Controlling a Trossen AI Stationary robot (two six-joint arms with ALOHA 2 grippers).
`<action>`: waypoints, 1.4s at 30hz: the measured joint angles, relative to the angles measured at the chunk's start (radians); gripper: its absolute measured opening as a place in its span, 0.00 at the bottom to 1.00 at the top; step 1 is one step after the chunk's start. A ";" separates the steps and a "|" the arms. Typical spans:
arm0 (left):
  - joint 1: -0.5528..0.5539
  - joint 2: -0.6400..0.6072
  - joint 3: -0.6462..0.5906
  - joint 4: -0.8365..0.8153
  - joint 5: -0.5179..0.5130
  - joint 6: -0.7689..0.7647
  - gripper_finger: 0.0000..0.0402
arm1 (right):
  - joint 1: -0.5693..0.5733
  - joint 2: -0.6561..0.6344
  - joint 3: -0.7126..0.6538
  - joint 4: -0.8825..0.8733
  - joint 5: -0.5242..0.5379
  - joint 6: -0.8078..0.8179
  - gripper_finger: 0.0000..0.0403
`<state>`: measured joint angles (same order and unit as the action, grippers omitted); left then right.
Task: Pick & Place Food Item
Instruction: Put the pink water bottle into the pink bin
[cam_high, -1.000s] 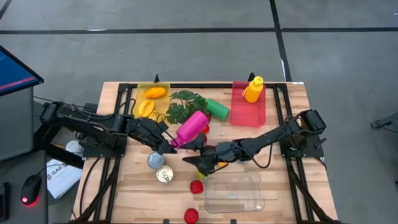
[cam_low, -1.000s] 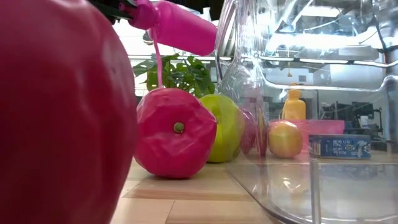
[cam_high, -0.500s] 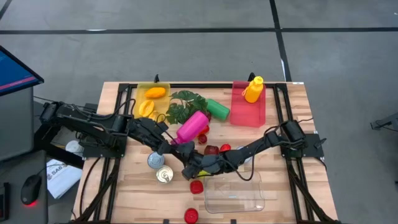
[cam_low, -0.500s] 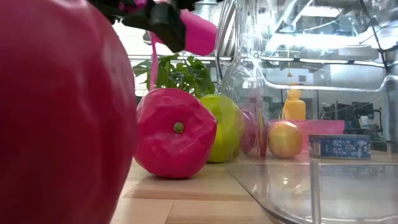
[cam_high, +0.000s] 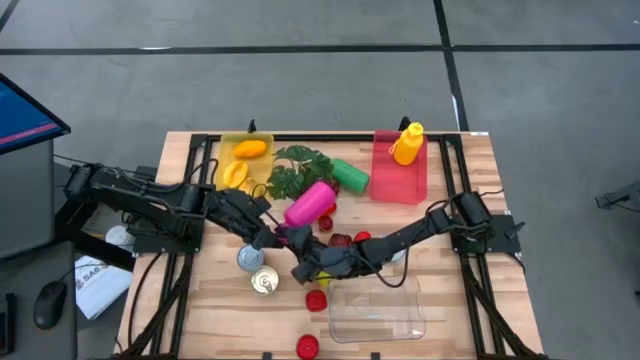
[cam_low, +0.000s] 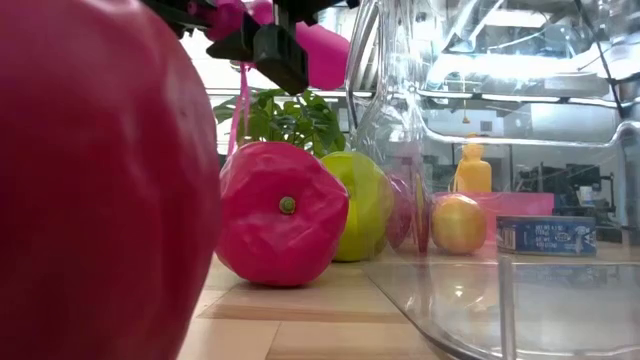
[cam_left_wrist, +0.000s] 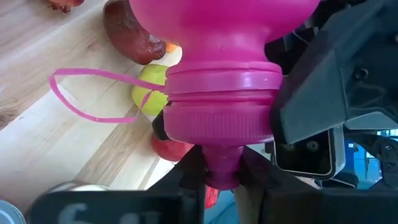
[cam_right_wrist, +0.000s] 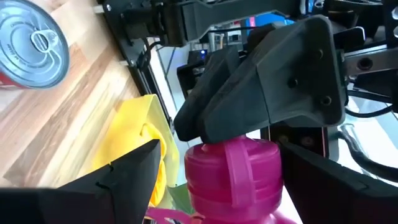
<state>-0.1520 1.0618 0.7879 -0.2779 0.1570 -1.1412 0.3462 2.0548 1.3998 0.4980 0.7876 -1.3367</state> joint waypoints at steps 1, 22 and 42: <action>0.000 0.000 0.000 0.000 0.000 0.000 0.10 | -0.001 0.000 0.000 0.001 0.000 0.001 0.77; 0.000 0.000 0.000 -0.002 -0.001 0.000 0.11 | 0.000 0.000 0.000 0.020 0.001 -0.002 0.50; 0.000 0.000 0.000 -0.003 0.013 0.046 0.39 | 0.020 0.001 -0.001 0.015 0.023 -0.025 0.51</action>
<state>-0.1520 1.0621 0.7879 -0.2810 0.1702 -1.0954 0.3664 2.0556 1.3991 0.5133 0.8104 -1.3620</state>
